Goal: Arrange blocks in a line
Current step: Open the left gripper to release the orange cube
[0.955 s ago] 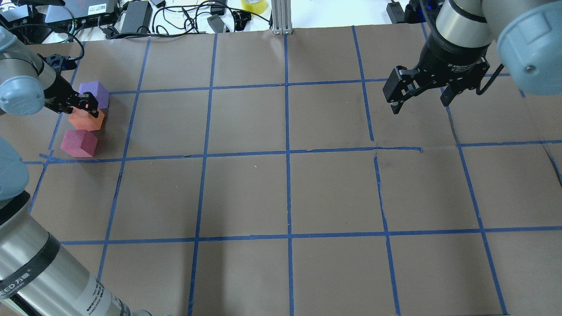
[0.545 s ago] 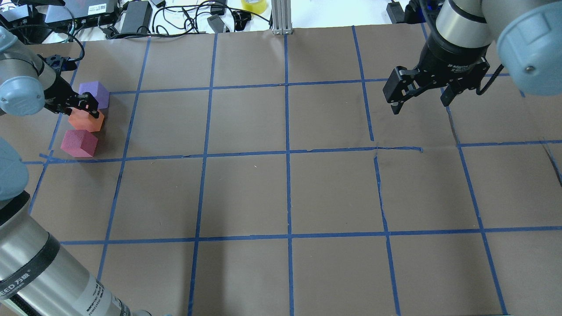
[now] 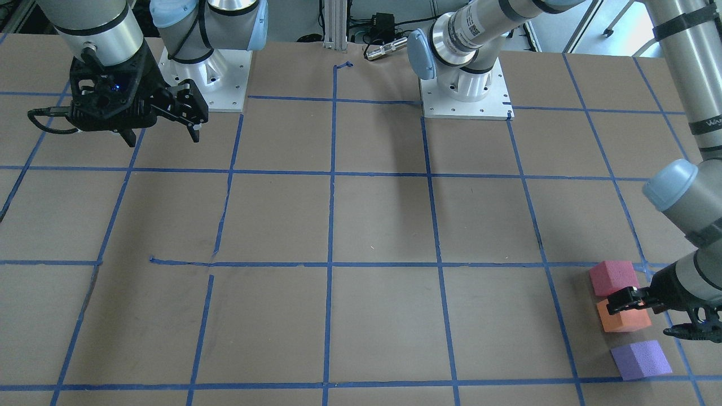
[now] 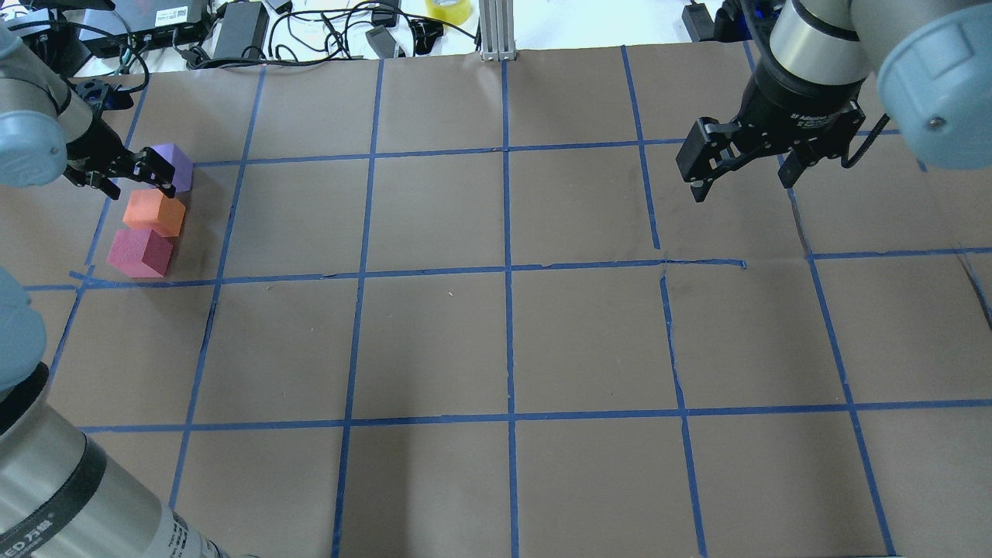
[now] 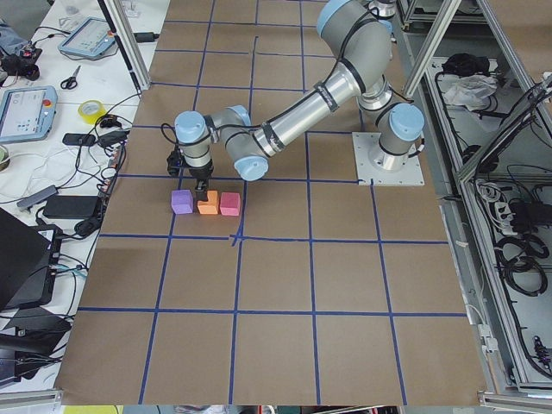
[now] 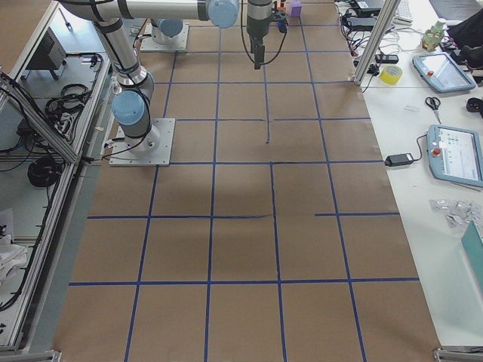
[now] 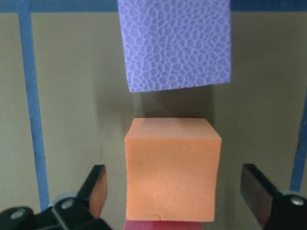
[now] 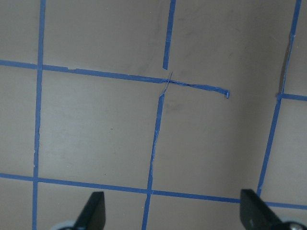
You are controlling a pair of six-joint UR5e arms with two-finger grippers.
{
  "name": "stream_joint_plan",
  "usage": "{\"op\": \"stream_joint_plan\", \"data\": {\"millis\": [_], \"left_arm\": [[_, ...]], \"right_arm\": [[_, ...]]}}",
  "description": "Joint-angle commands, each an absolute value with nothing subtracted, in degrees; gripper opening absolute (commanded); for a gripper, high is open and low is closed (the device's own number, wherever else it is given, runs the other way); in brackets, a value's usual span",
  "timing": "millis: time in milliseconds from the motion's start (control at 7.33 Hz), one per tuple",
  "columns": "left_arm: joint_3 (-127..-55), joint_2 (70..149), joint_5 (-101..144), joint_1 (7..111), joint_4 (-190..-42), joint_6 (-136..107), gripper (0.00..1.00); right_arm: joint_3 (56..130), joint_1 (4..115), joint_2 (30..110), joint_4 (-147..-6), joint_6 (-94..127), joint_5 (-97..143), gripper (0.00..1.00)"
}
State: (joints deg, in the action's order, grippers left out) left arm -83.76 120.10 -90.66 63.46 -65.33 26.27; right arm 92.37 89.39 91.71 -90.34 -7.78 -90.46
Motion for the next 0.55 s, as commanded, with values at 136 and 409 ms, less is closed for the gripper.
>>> {"op": "stream_joint_plan", "data": {"millis": [136, 409], "left_arm": [[-83.0, 106.2, -91.7, 75.3, -78.9, 11.2, 1.00], [-81.0, 100.1, -93.4, 83.5, -83.9, 0.6, 1.00]], "right_arm": [[92.5, 89.4, 91.7, -90.3, -7.5, -90.4, 1.00], [92.5, 89.4, 91.7, -90.2, -7.5, -90.4, 1.00]]}}
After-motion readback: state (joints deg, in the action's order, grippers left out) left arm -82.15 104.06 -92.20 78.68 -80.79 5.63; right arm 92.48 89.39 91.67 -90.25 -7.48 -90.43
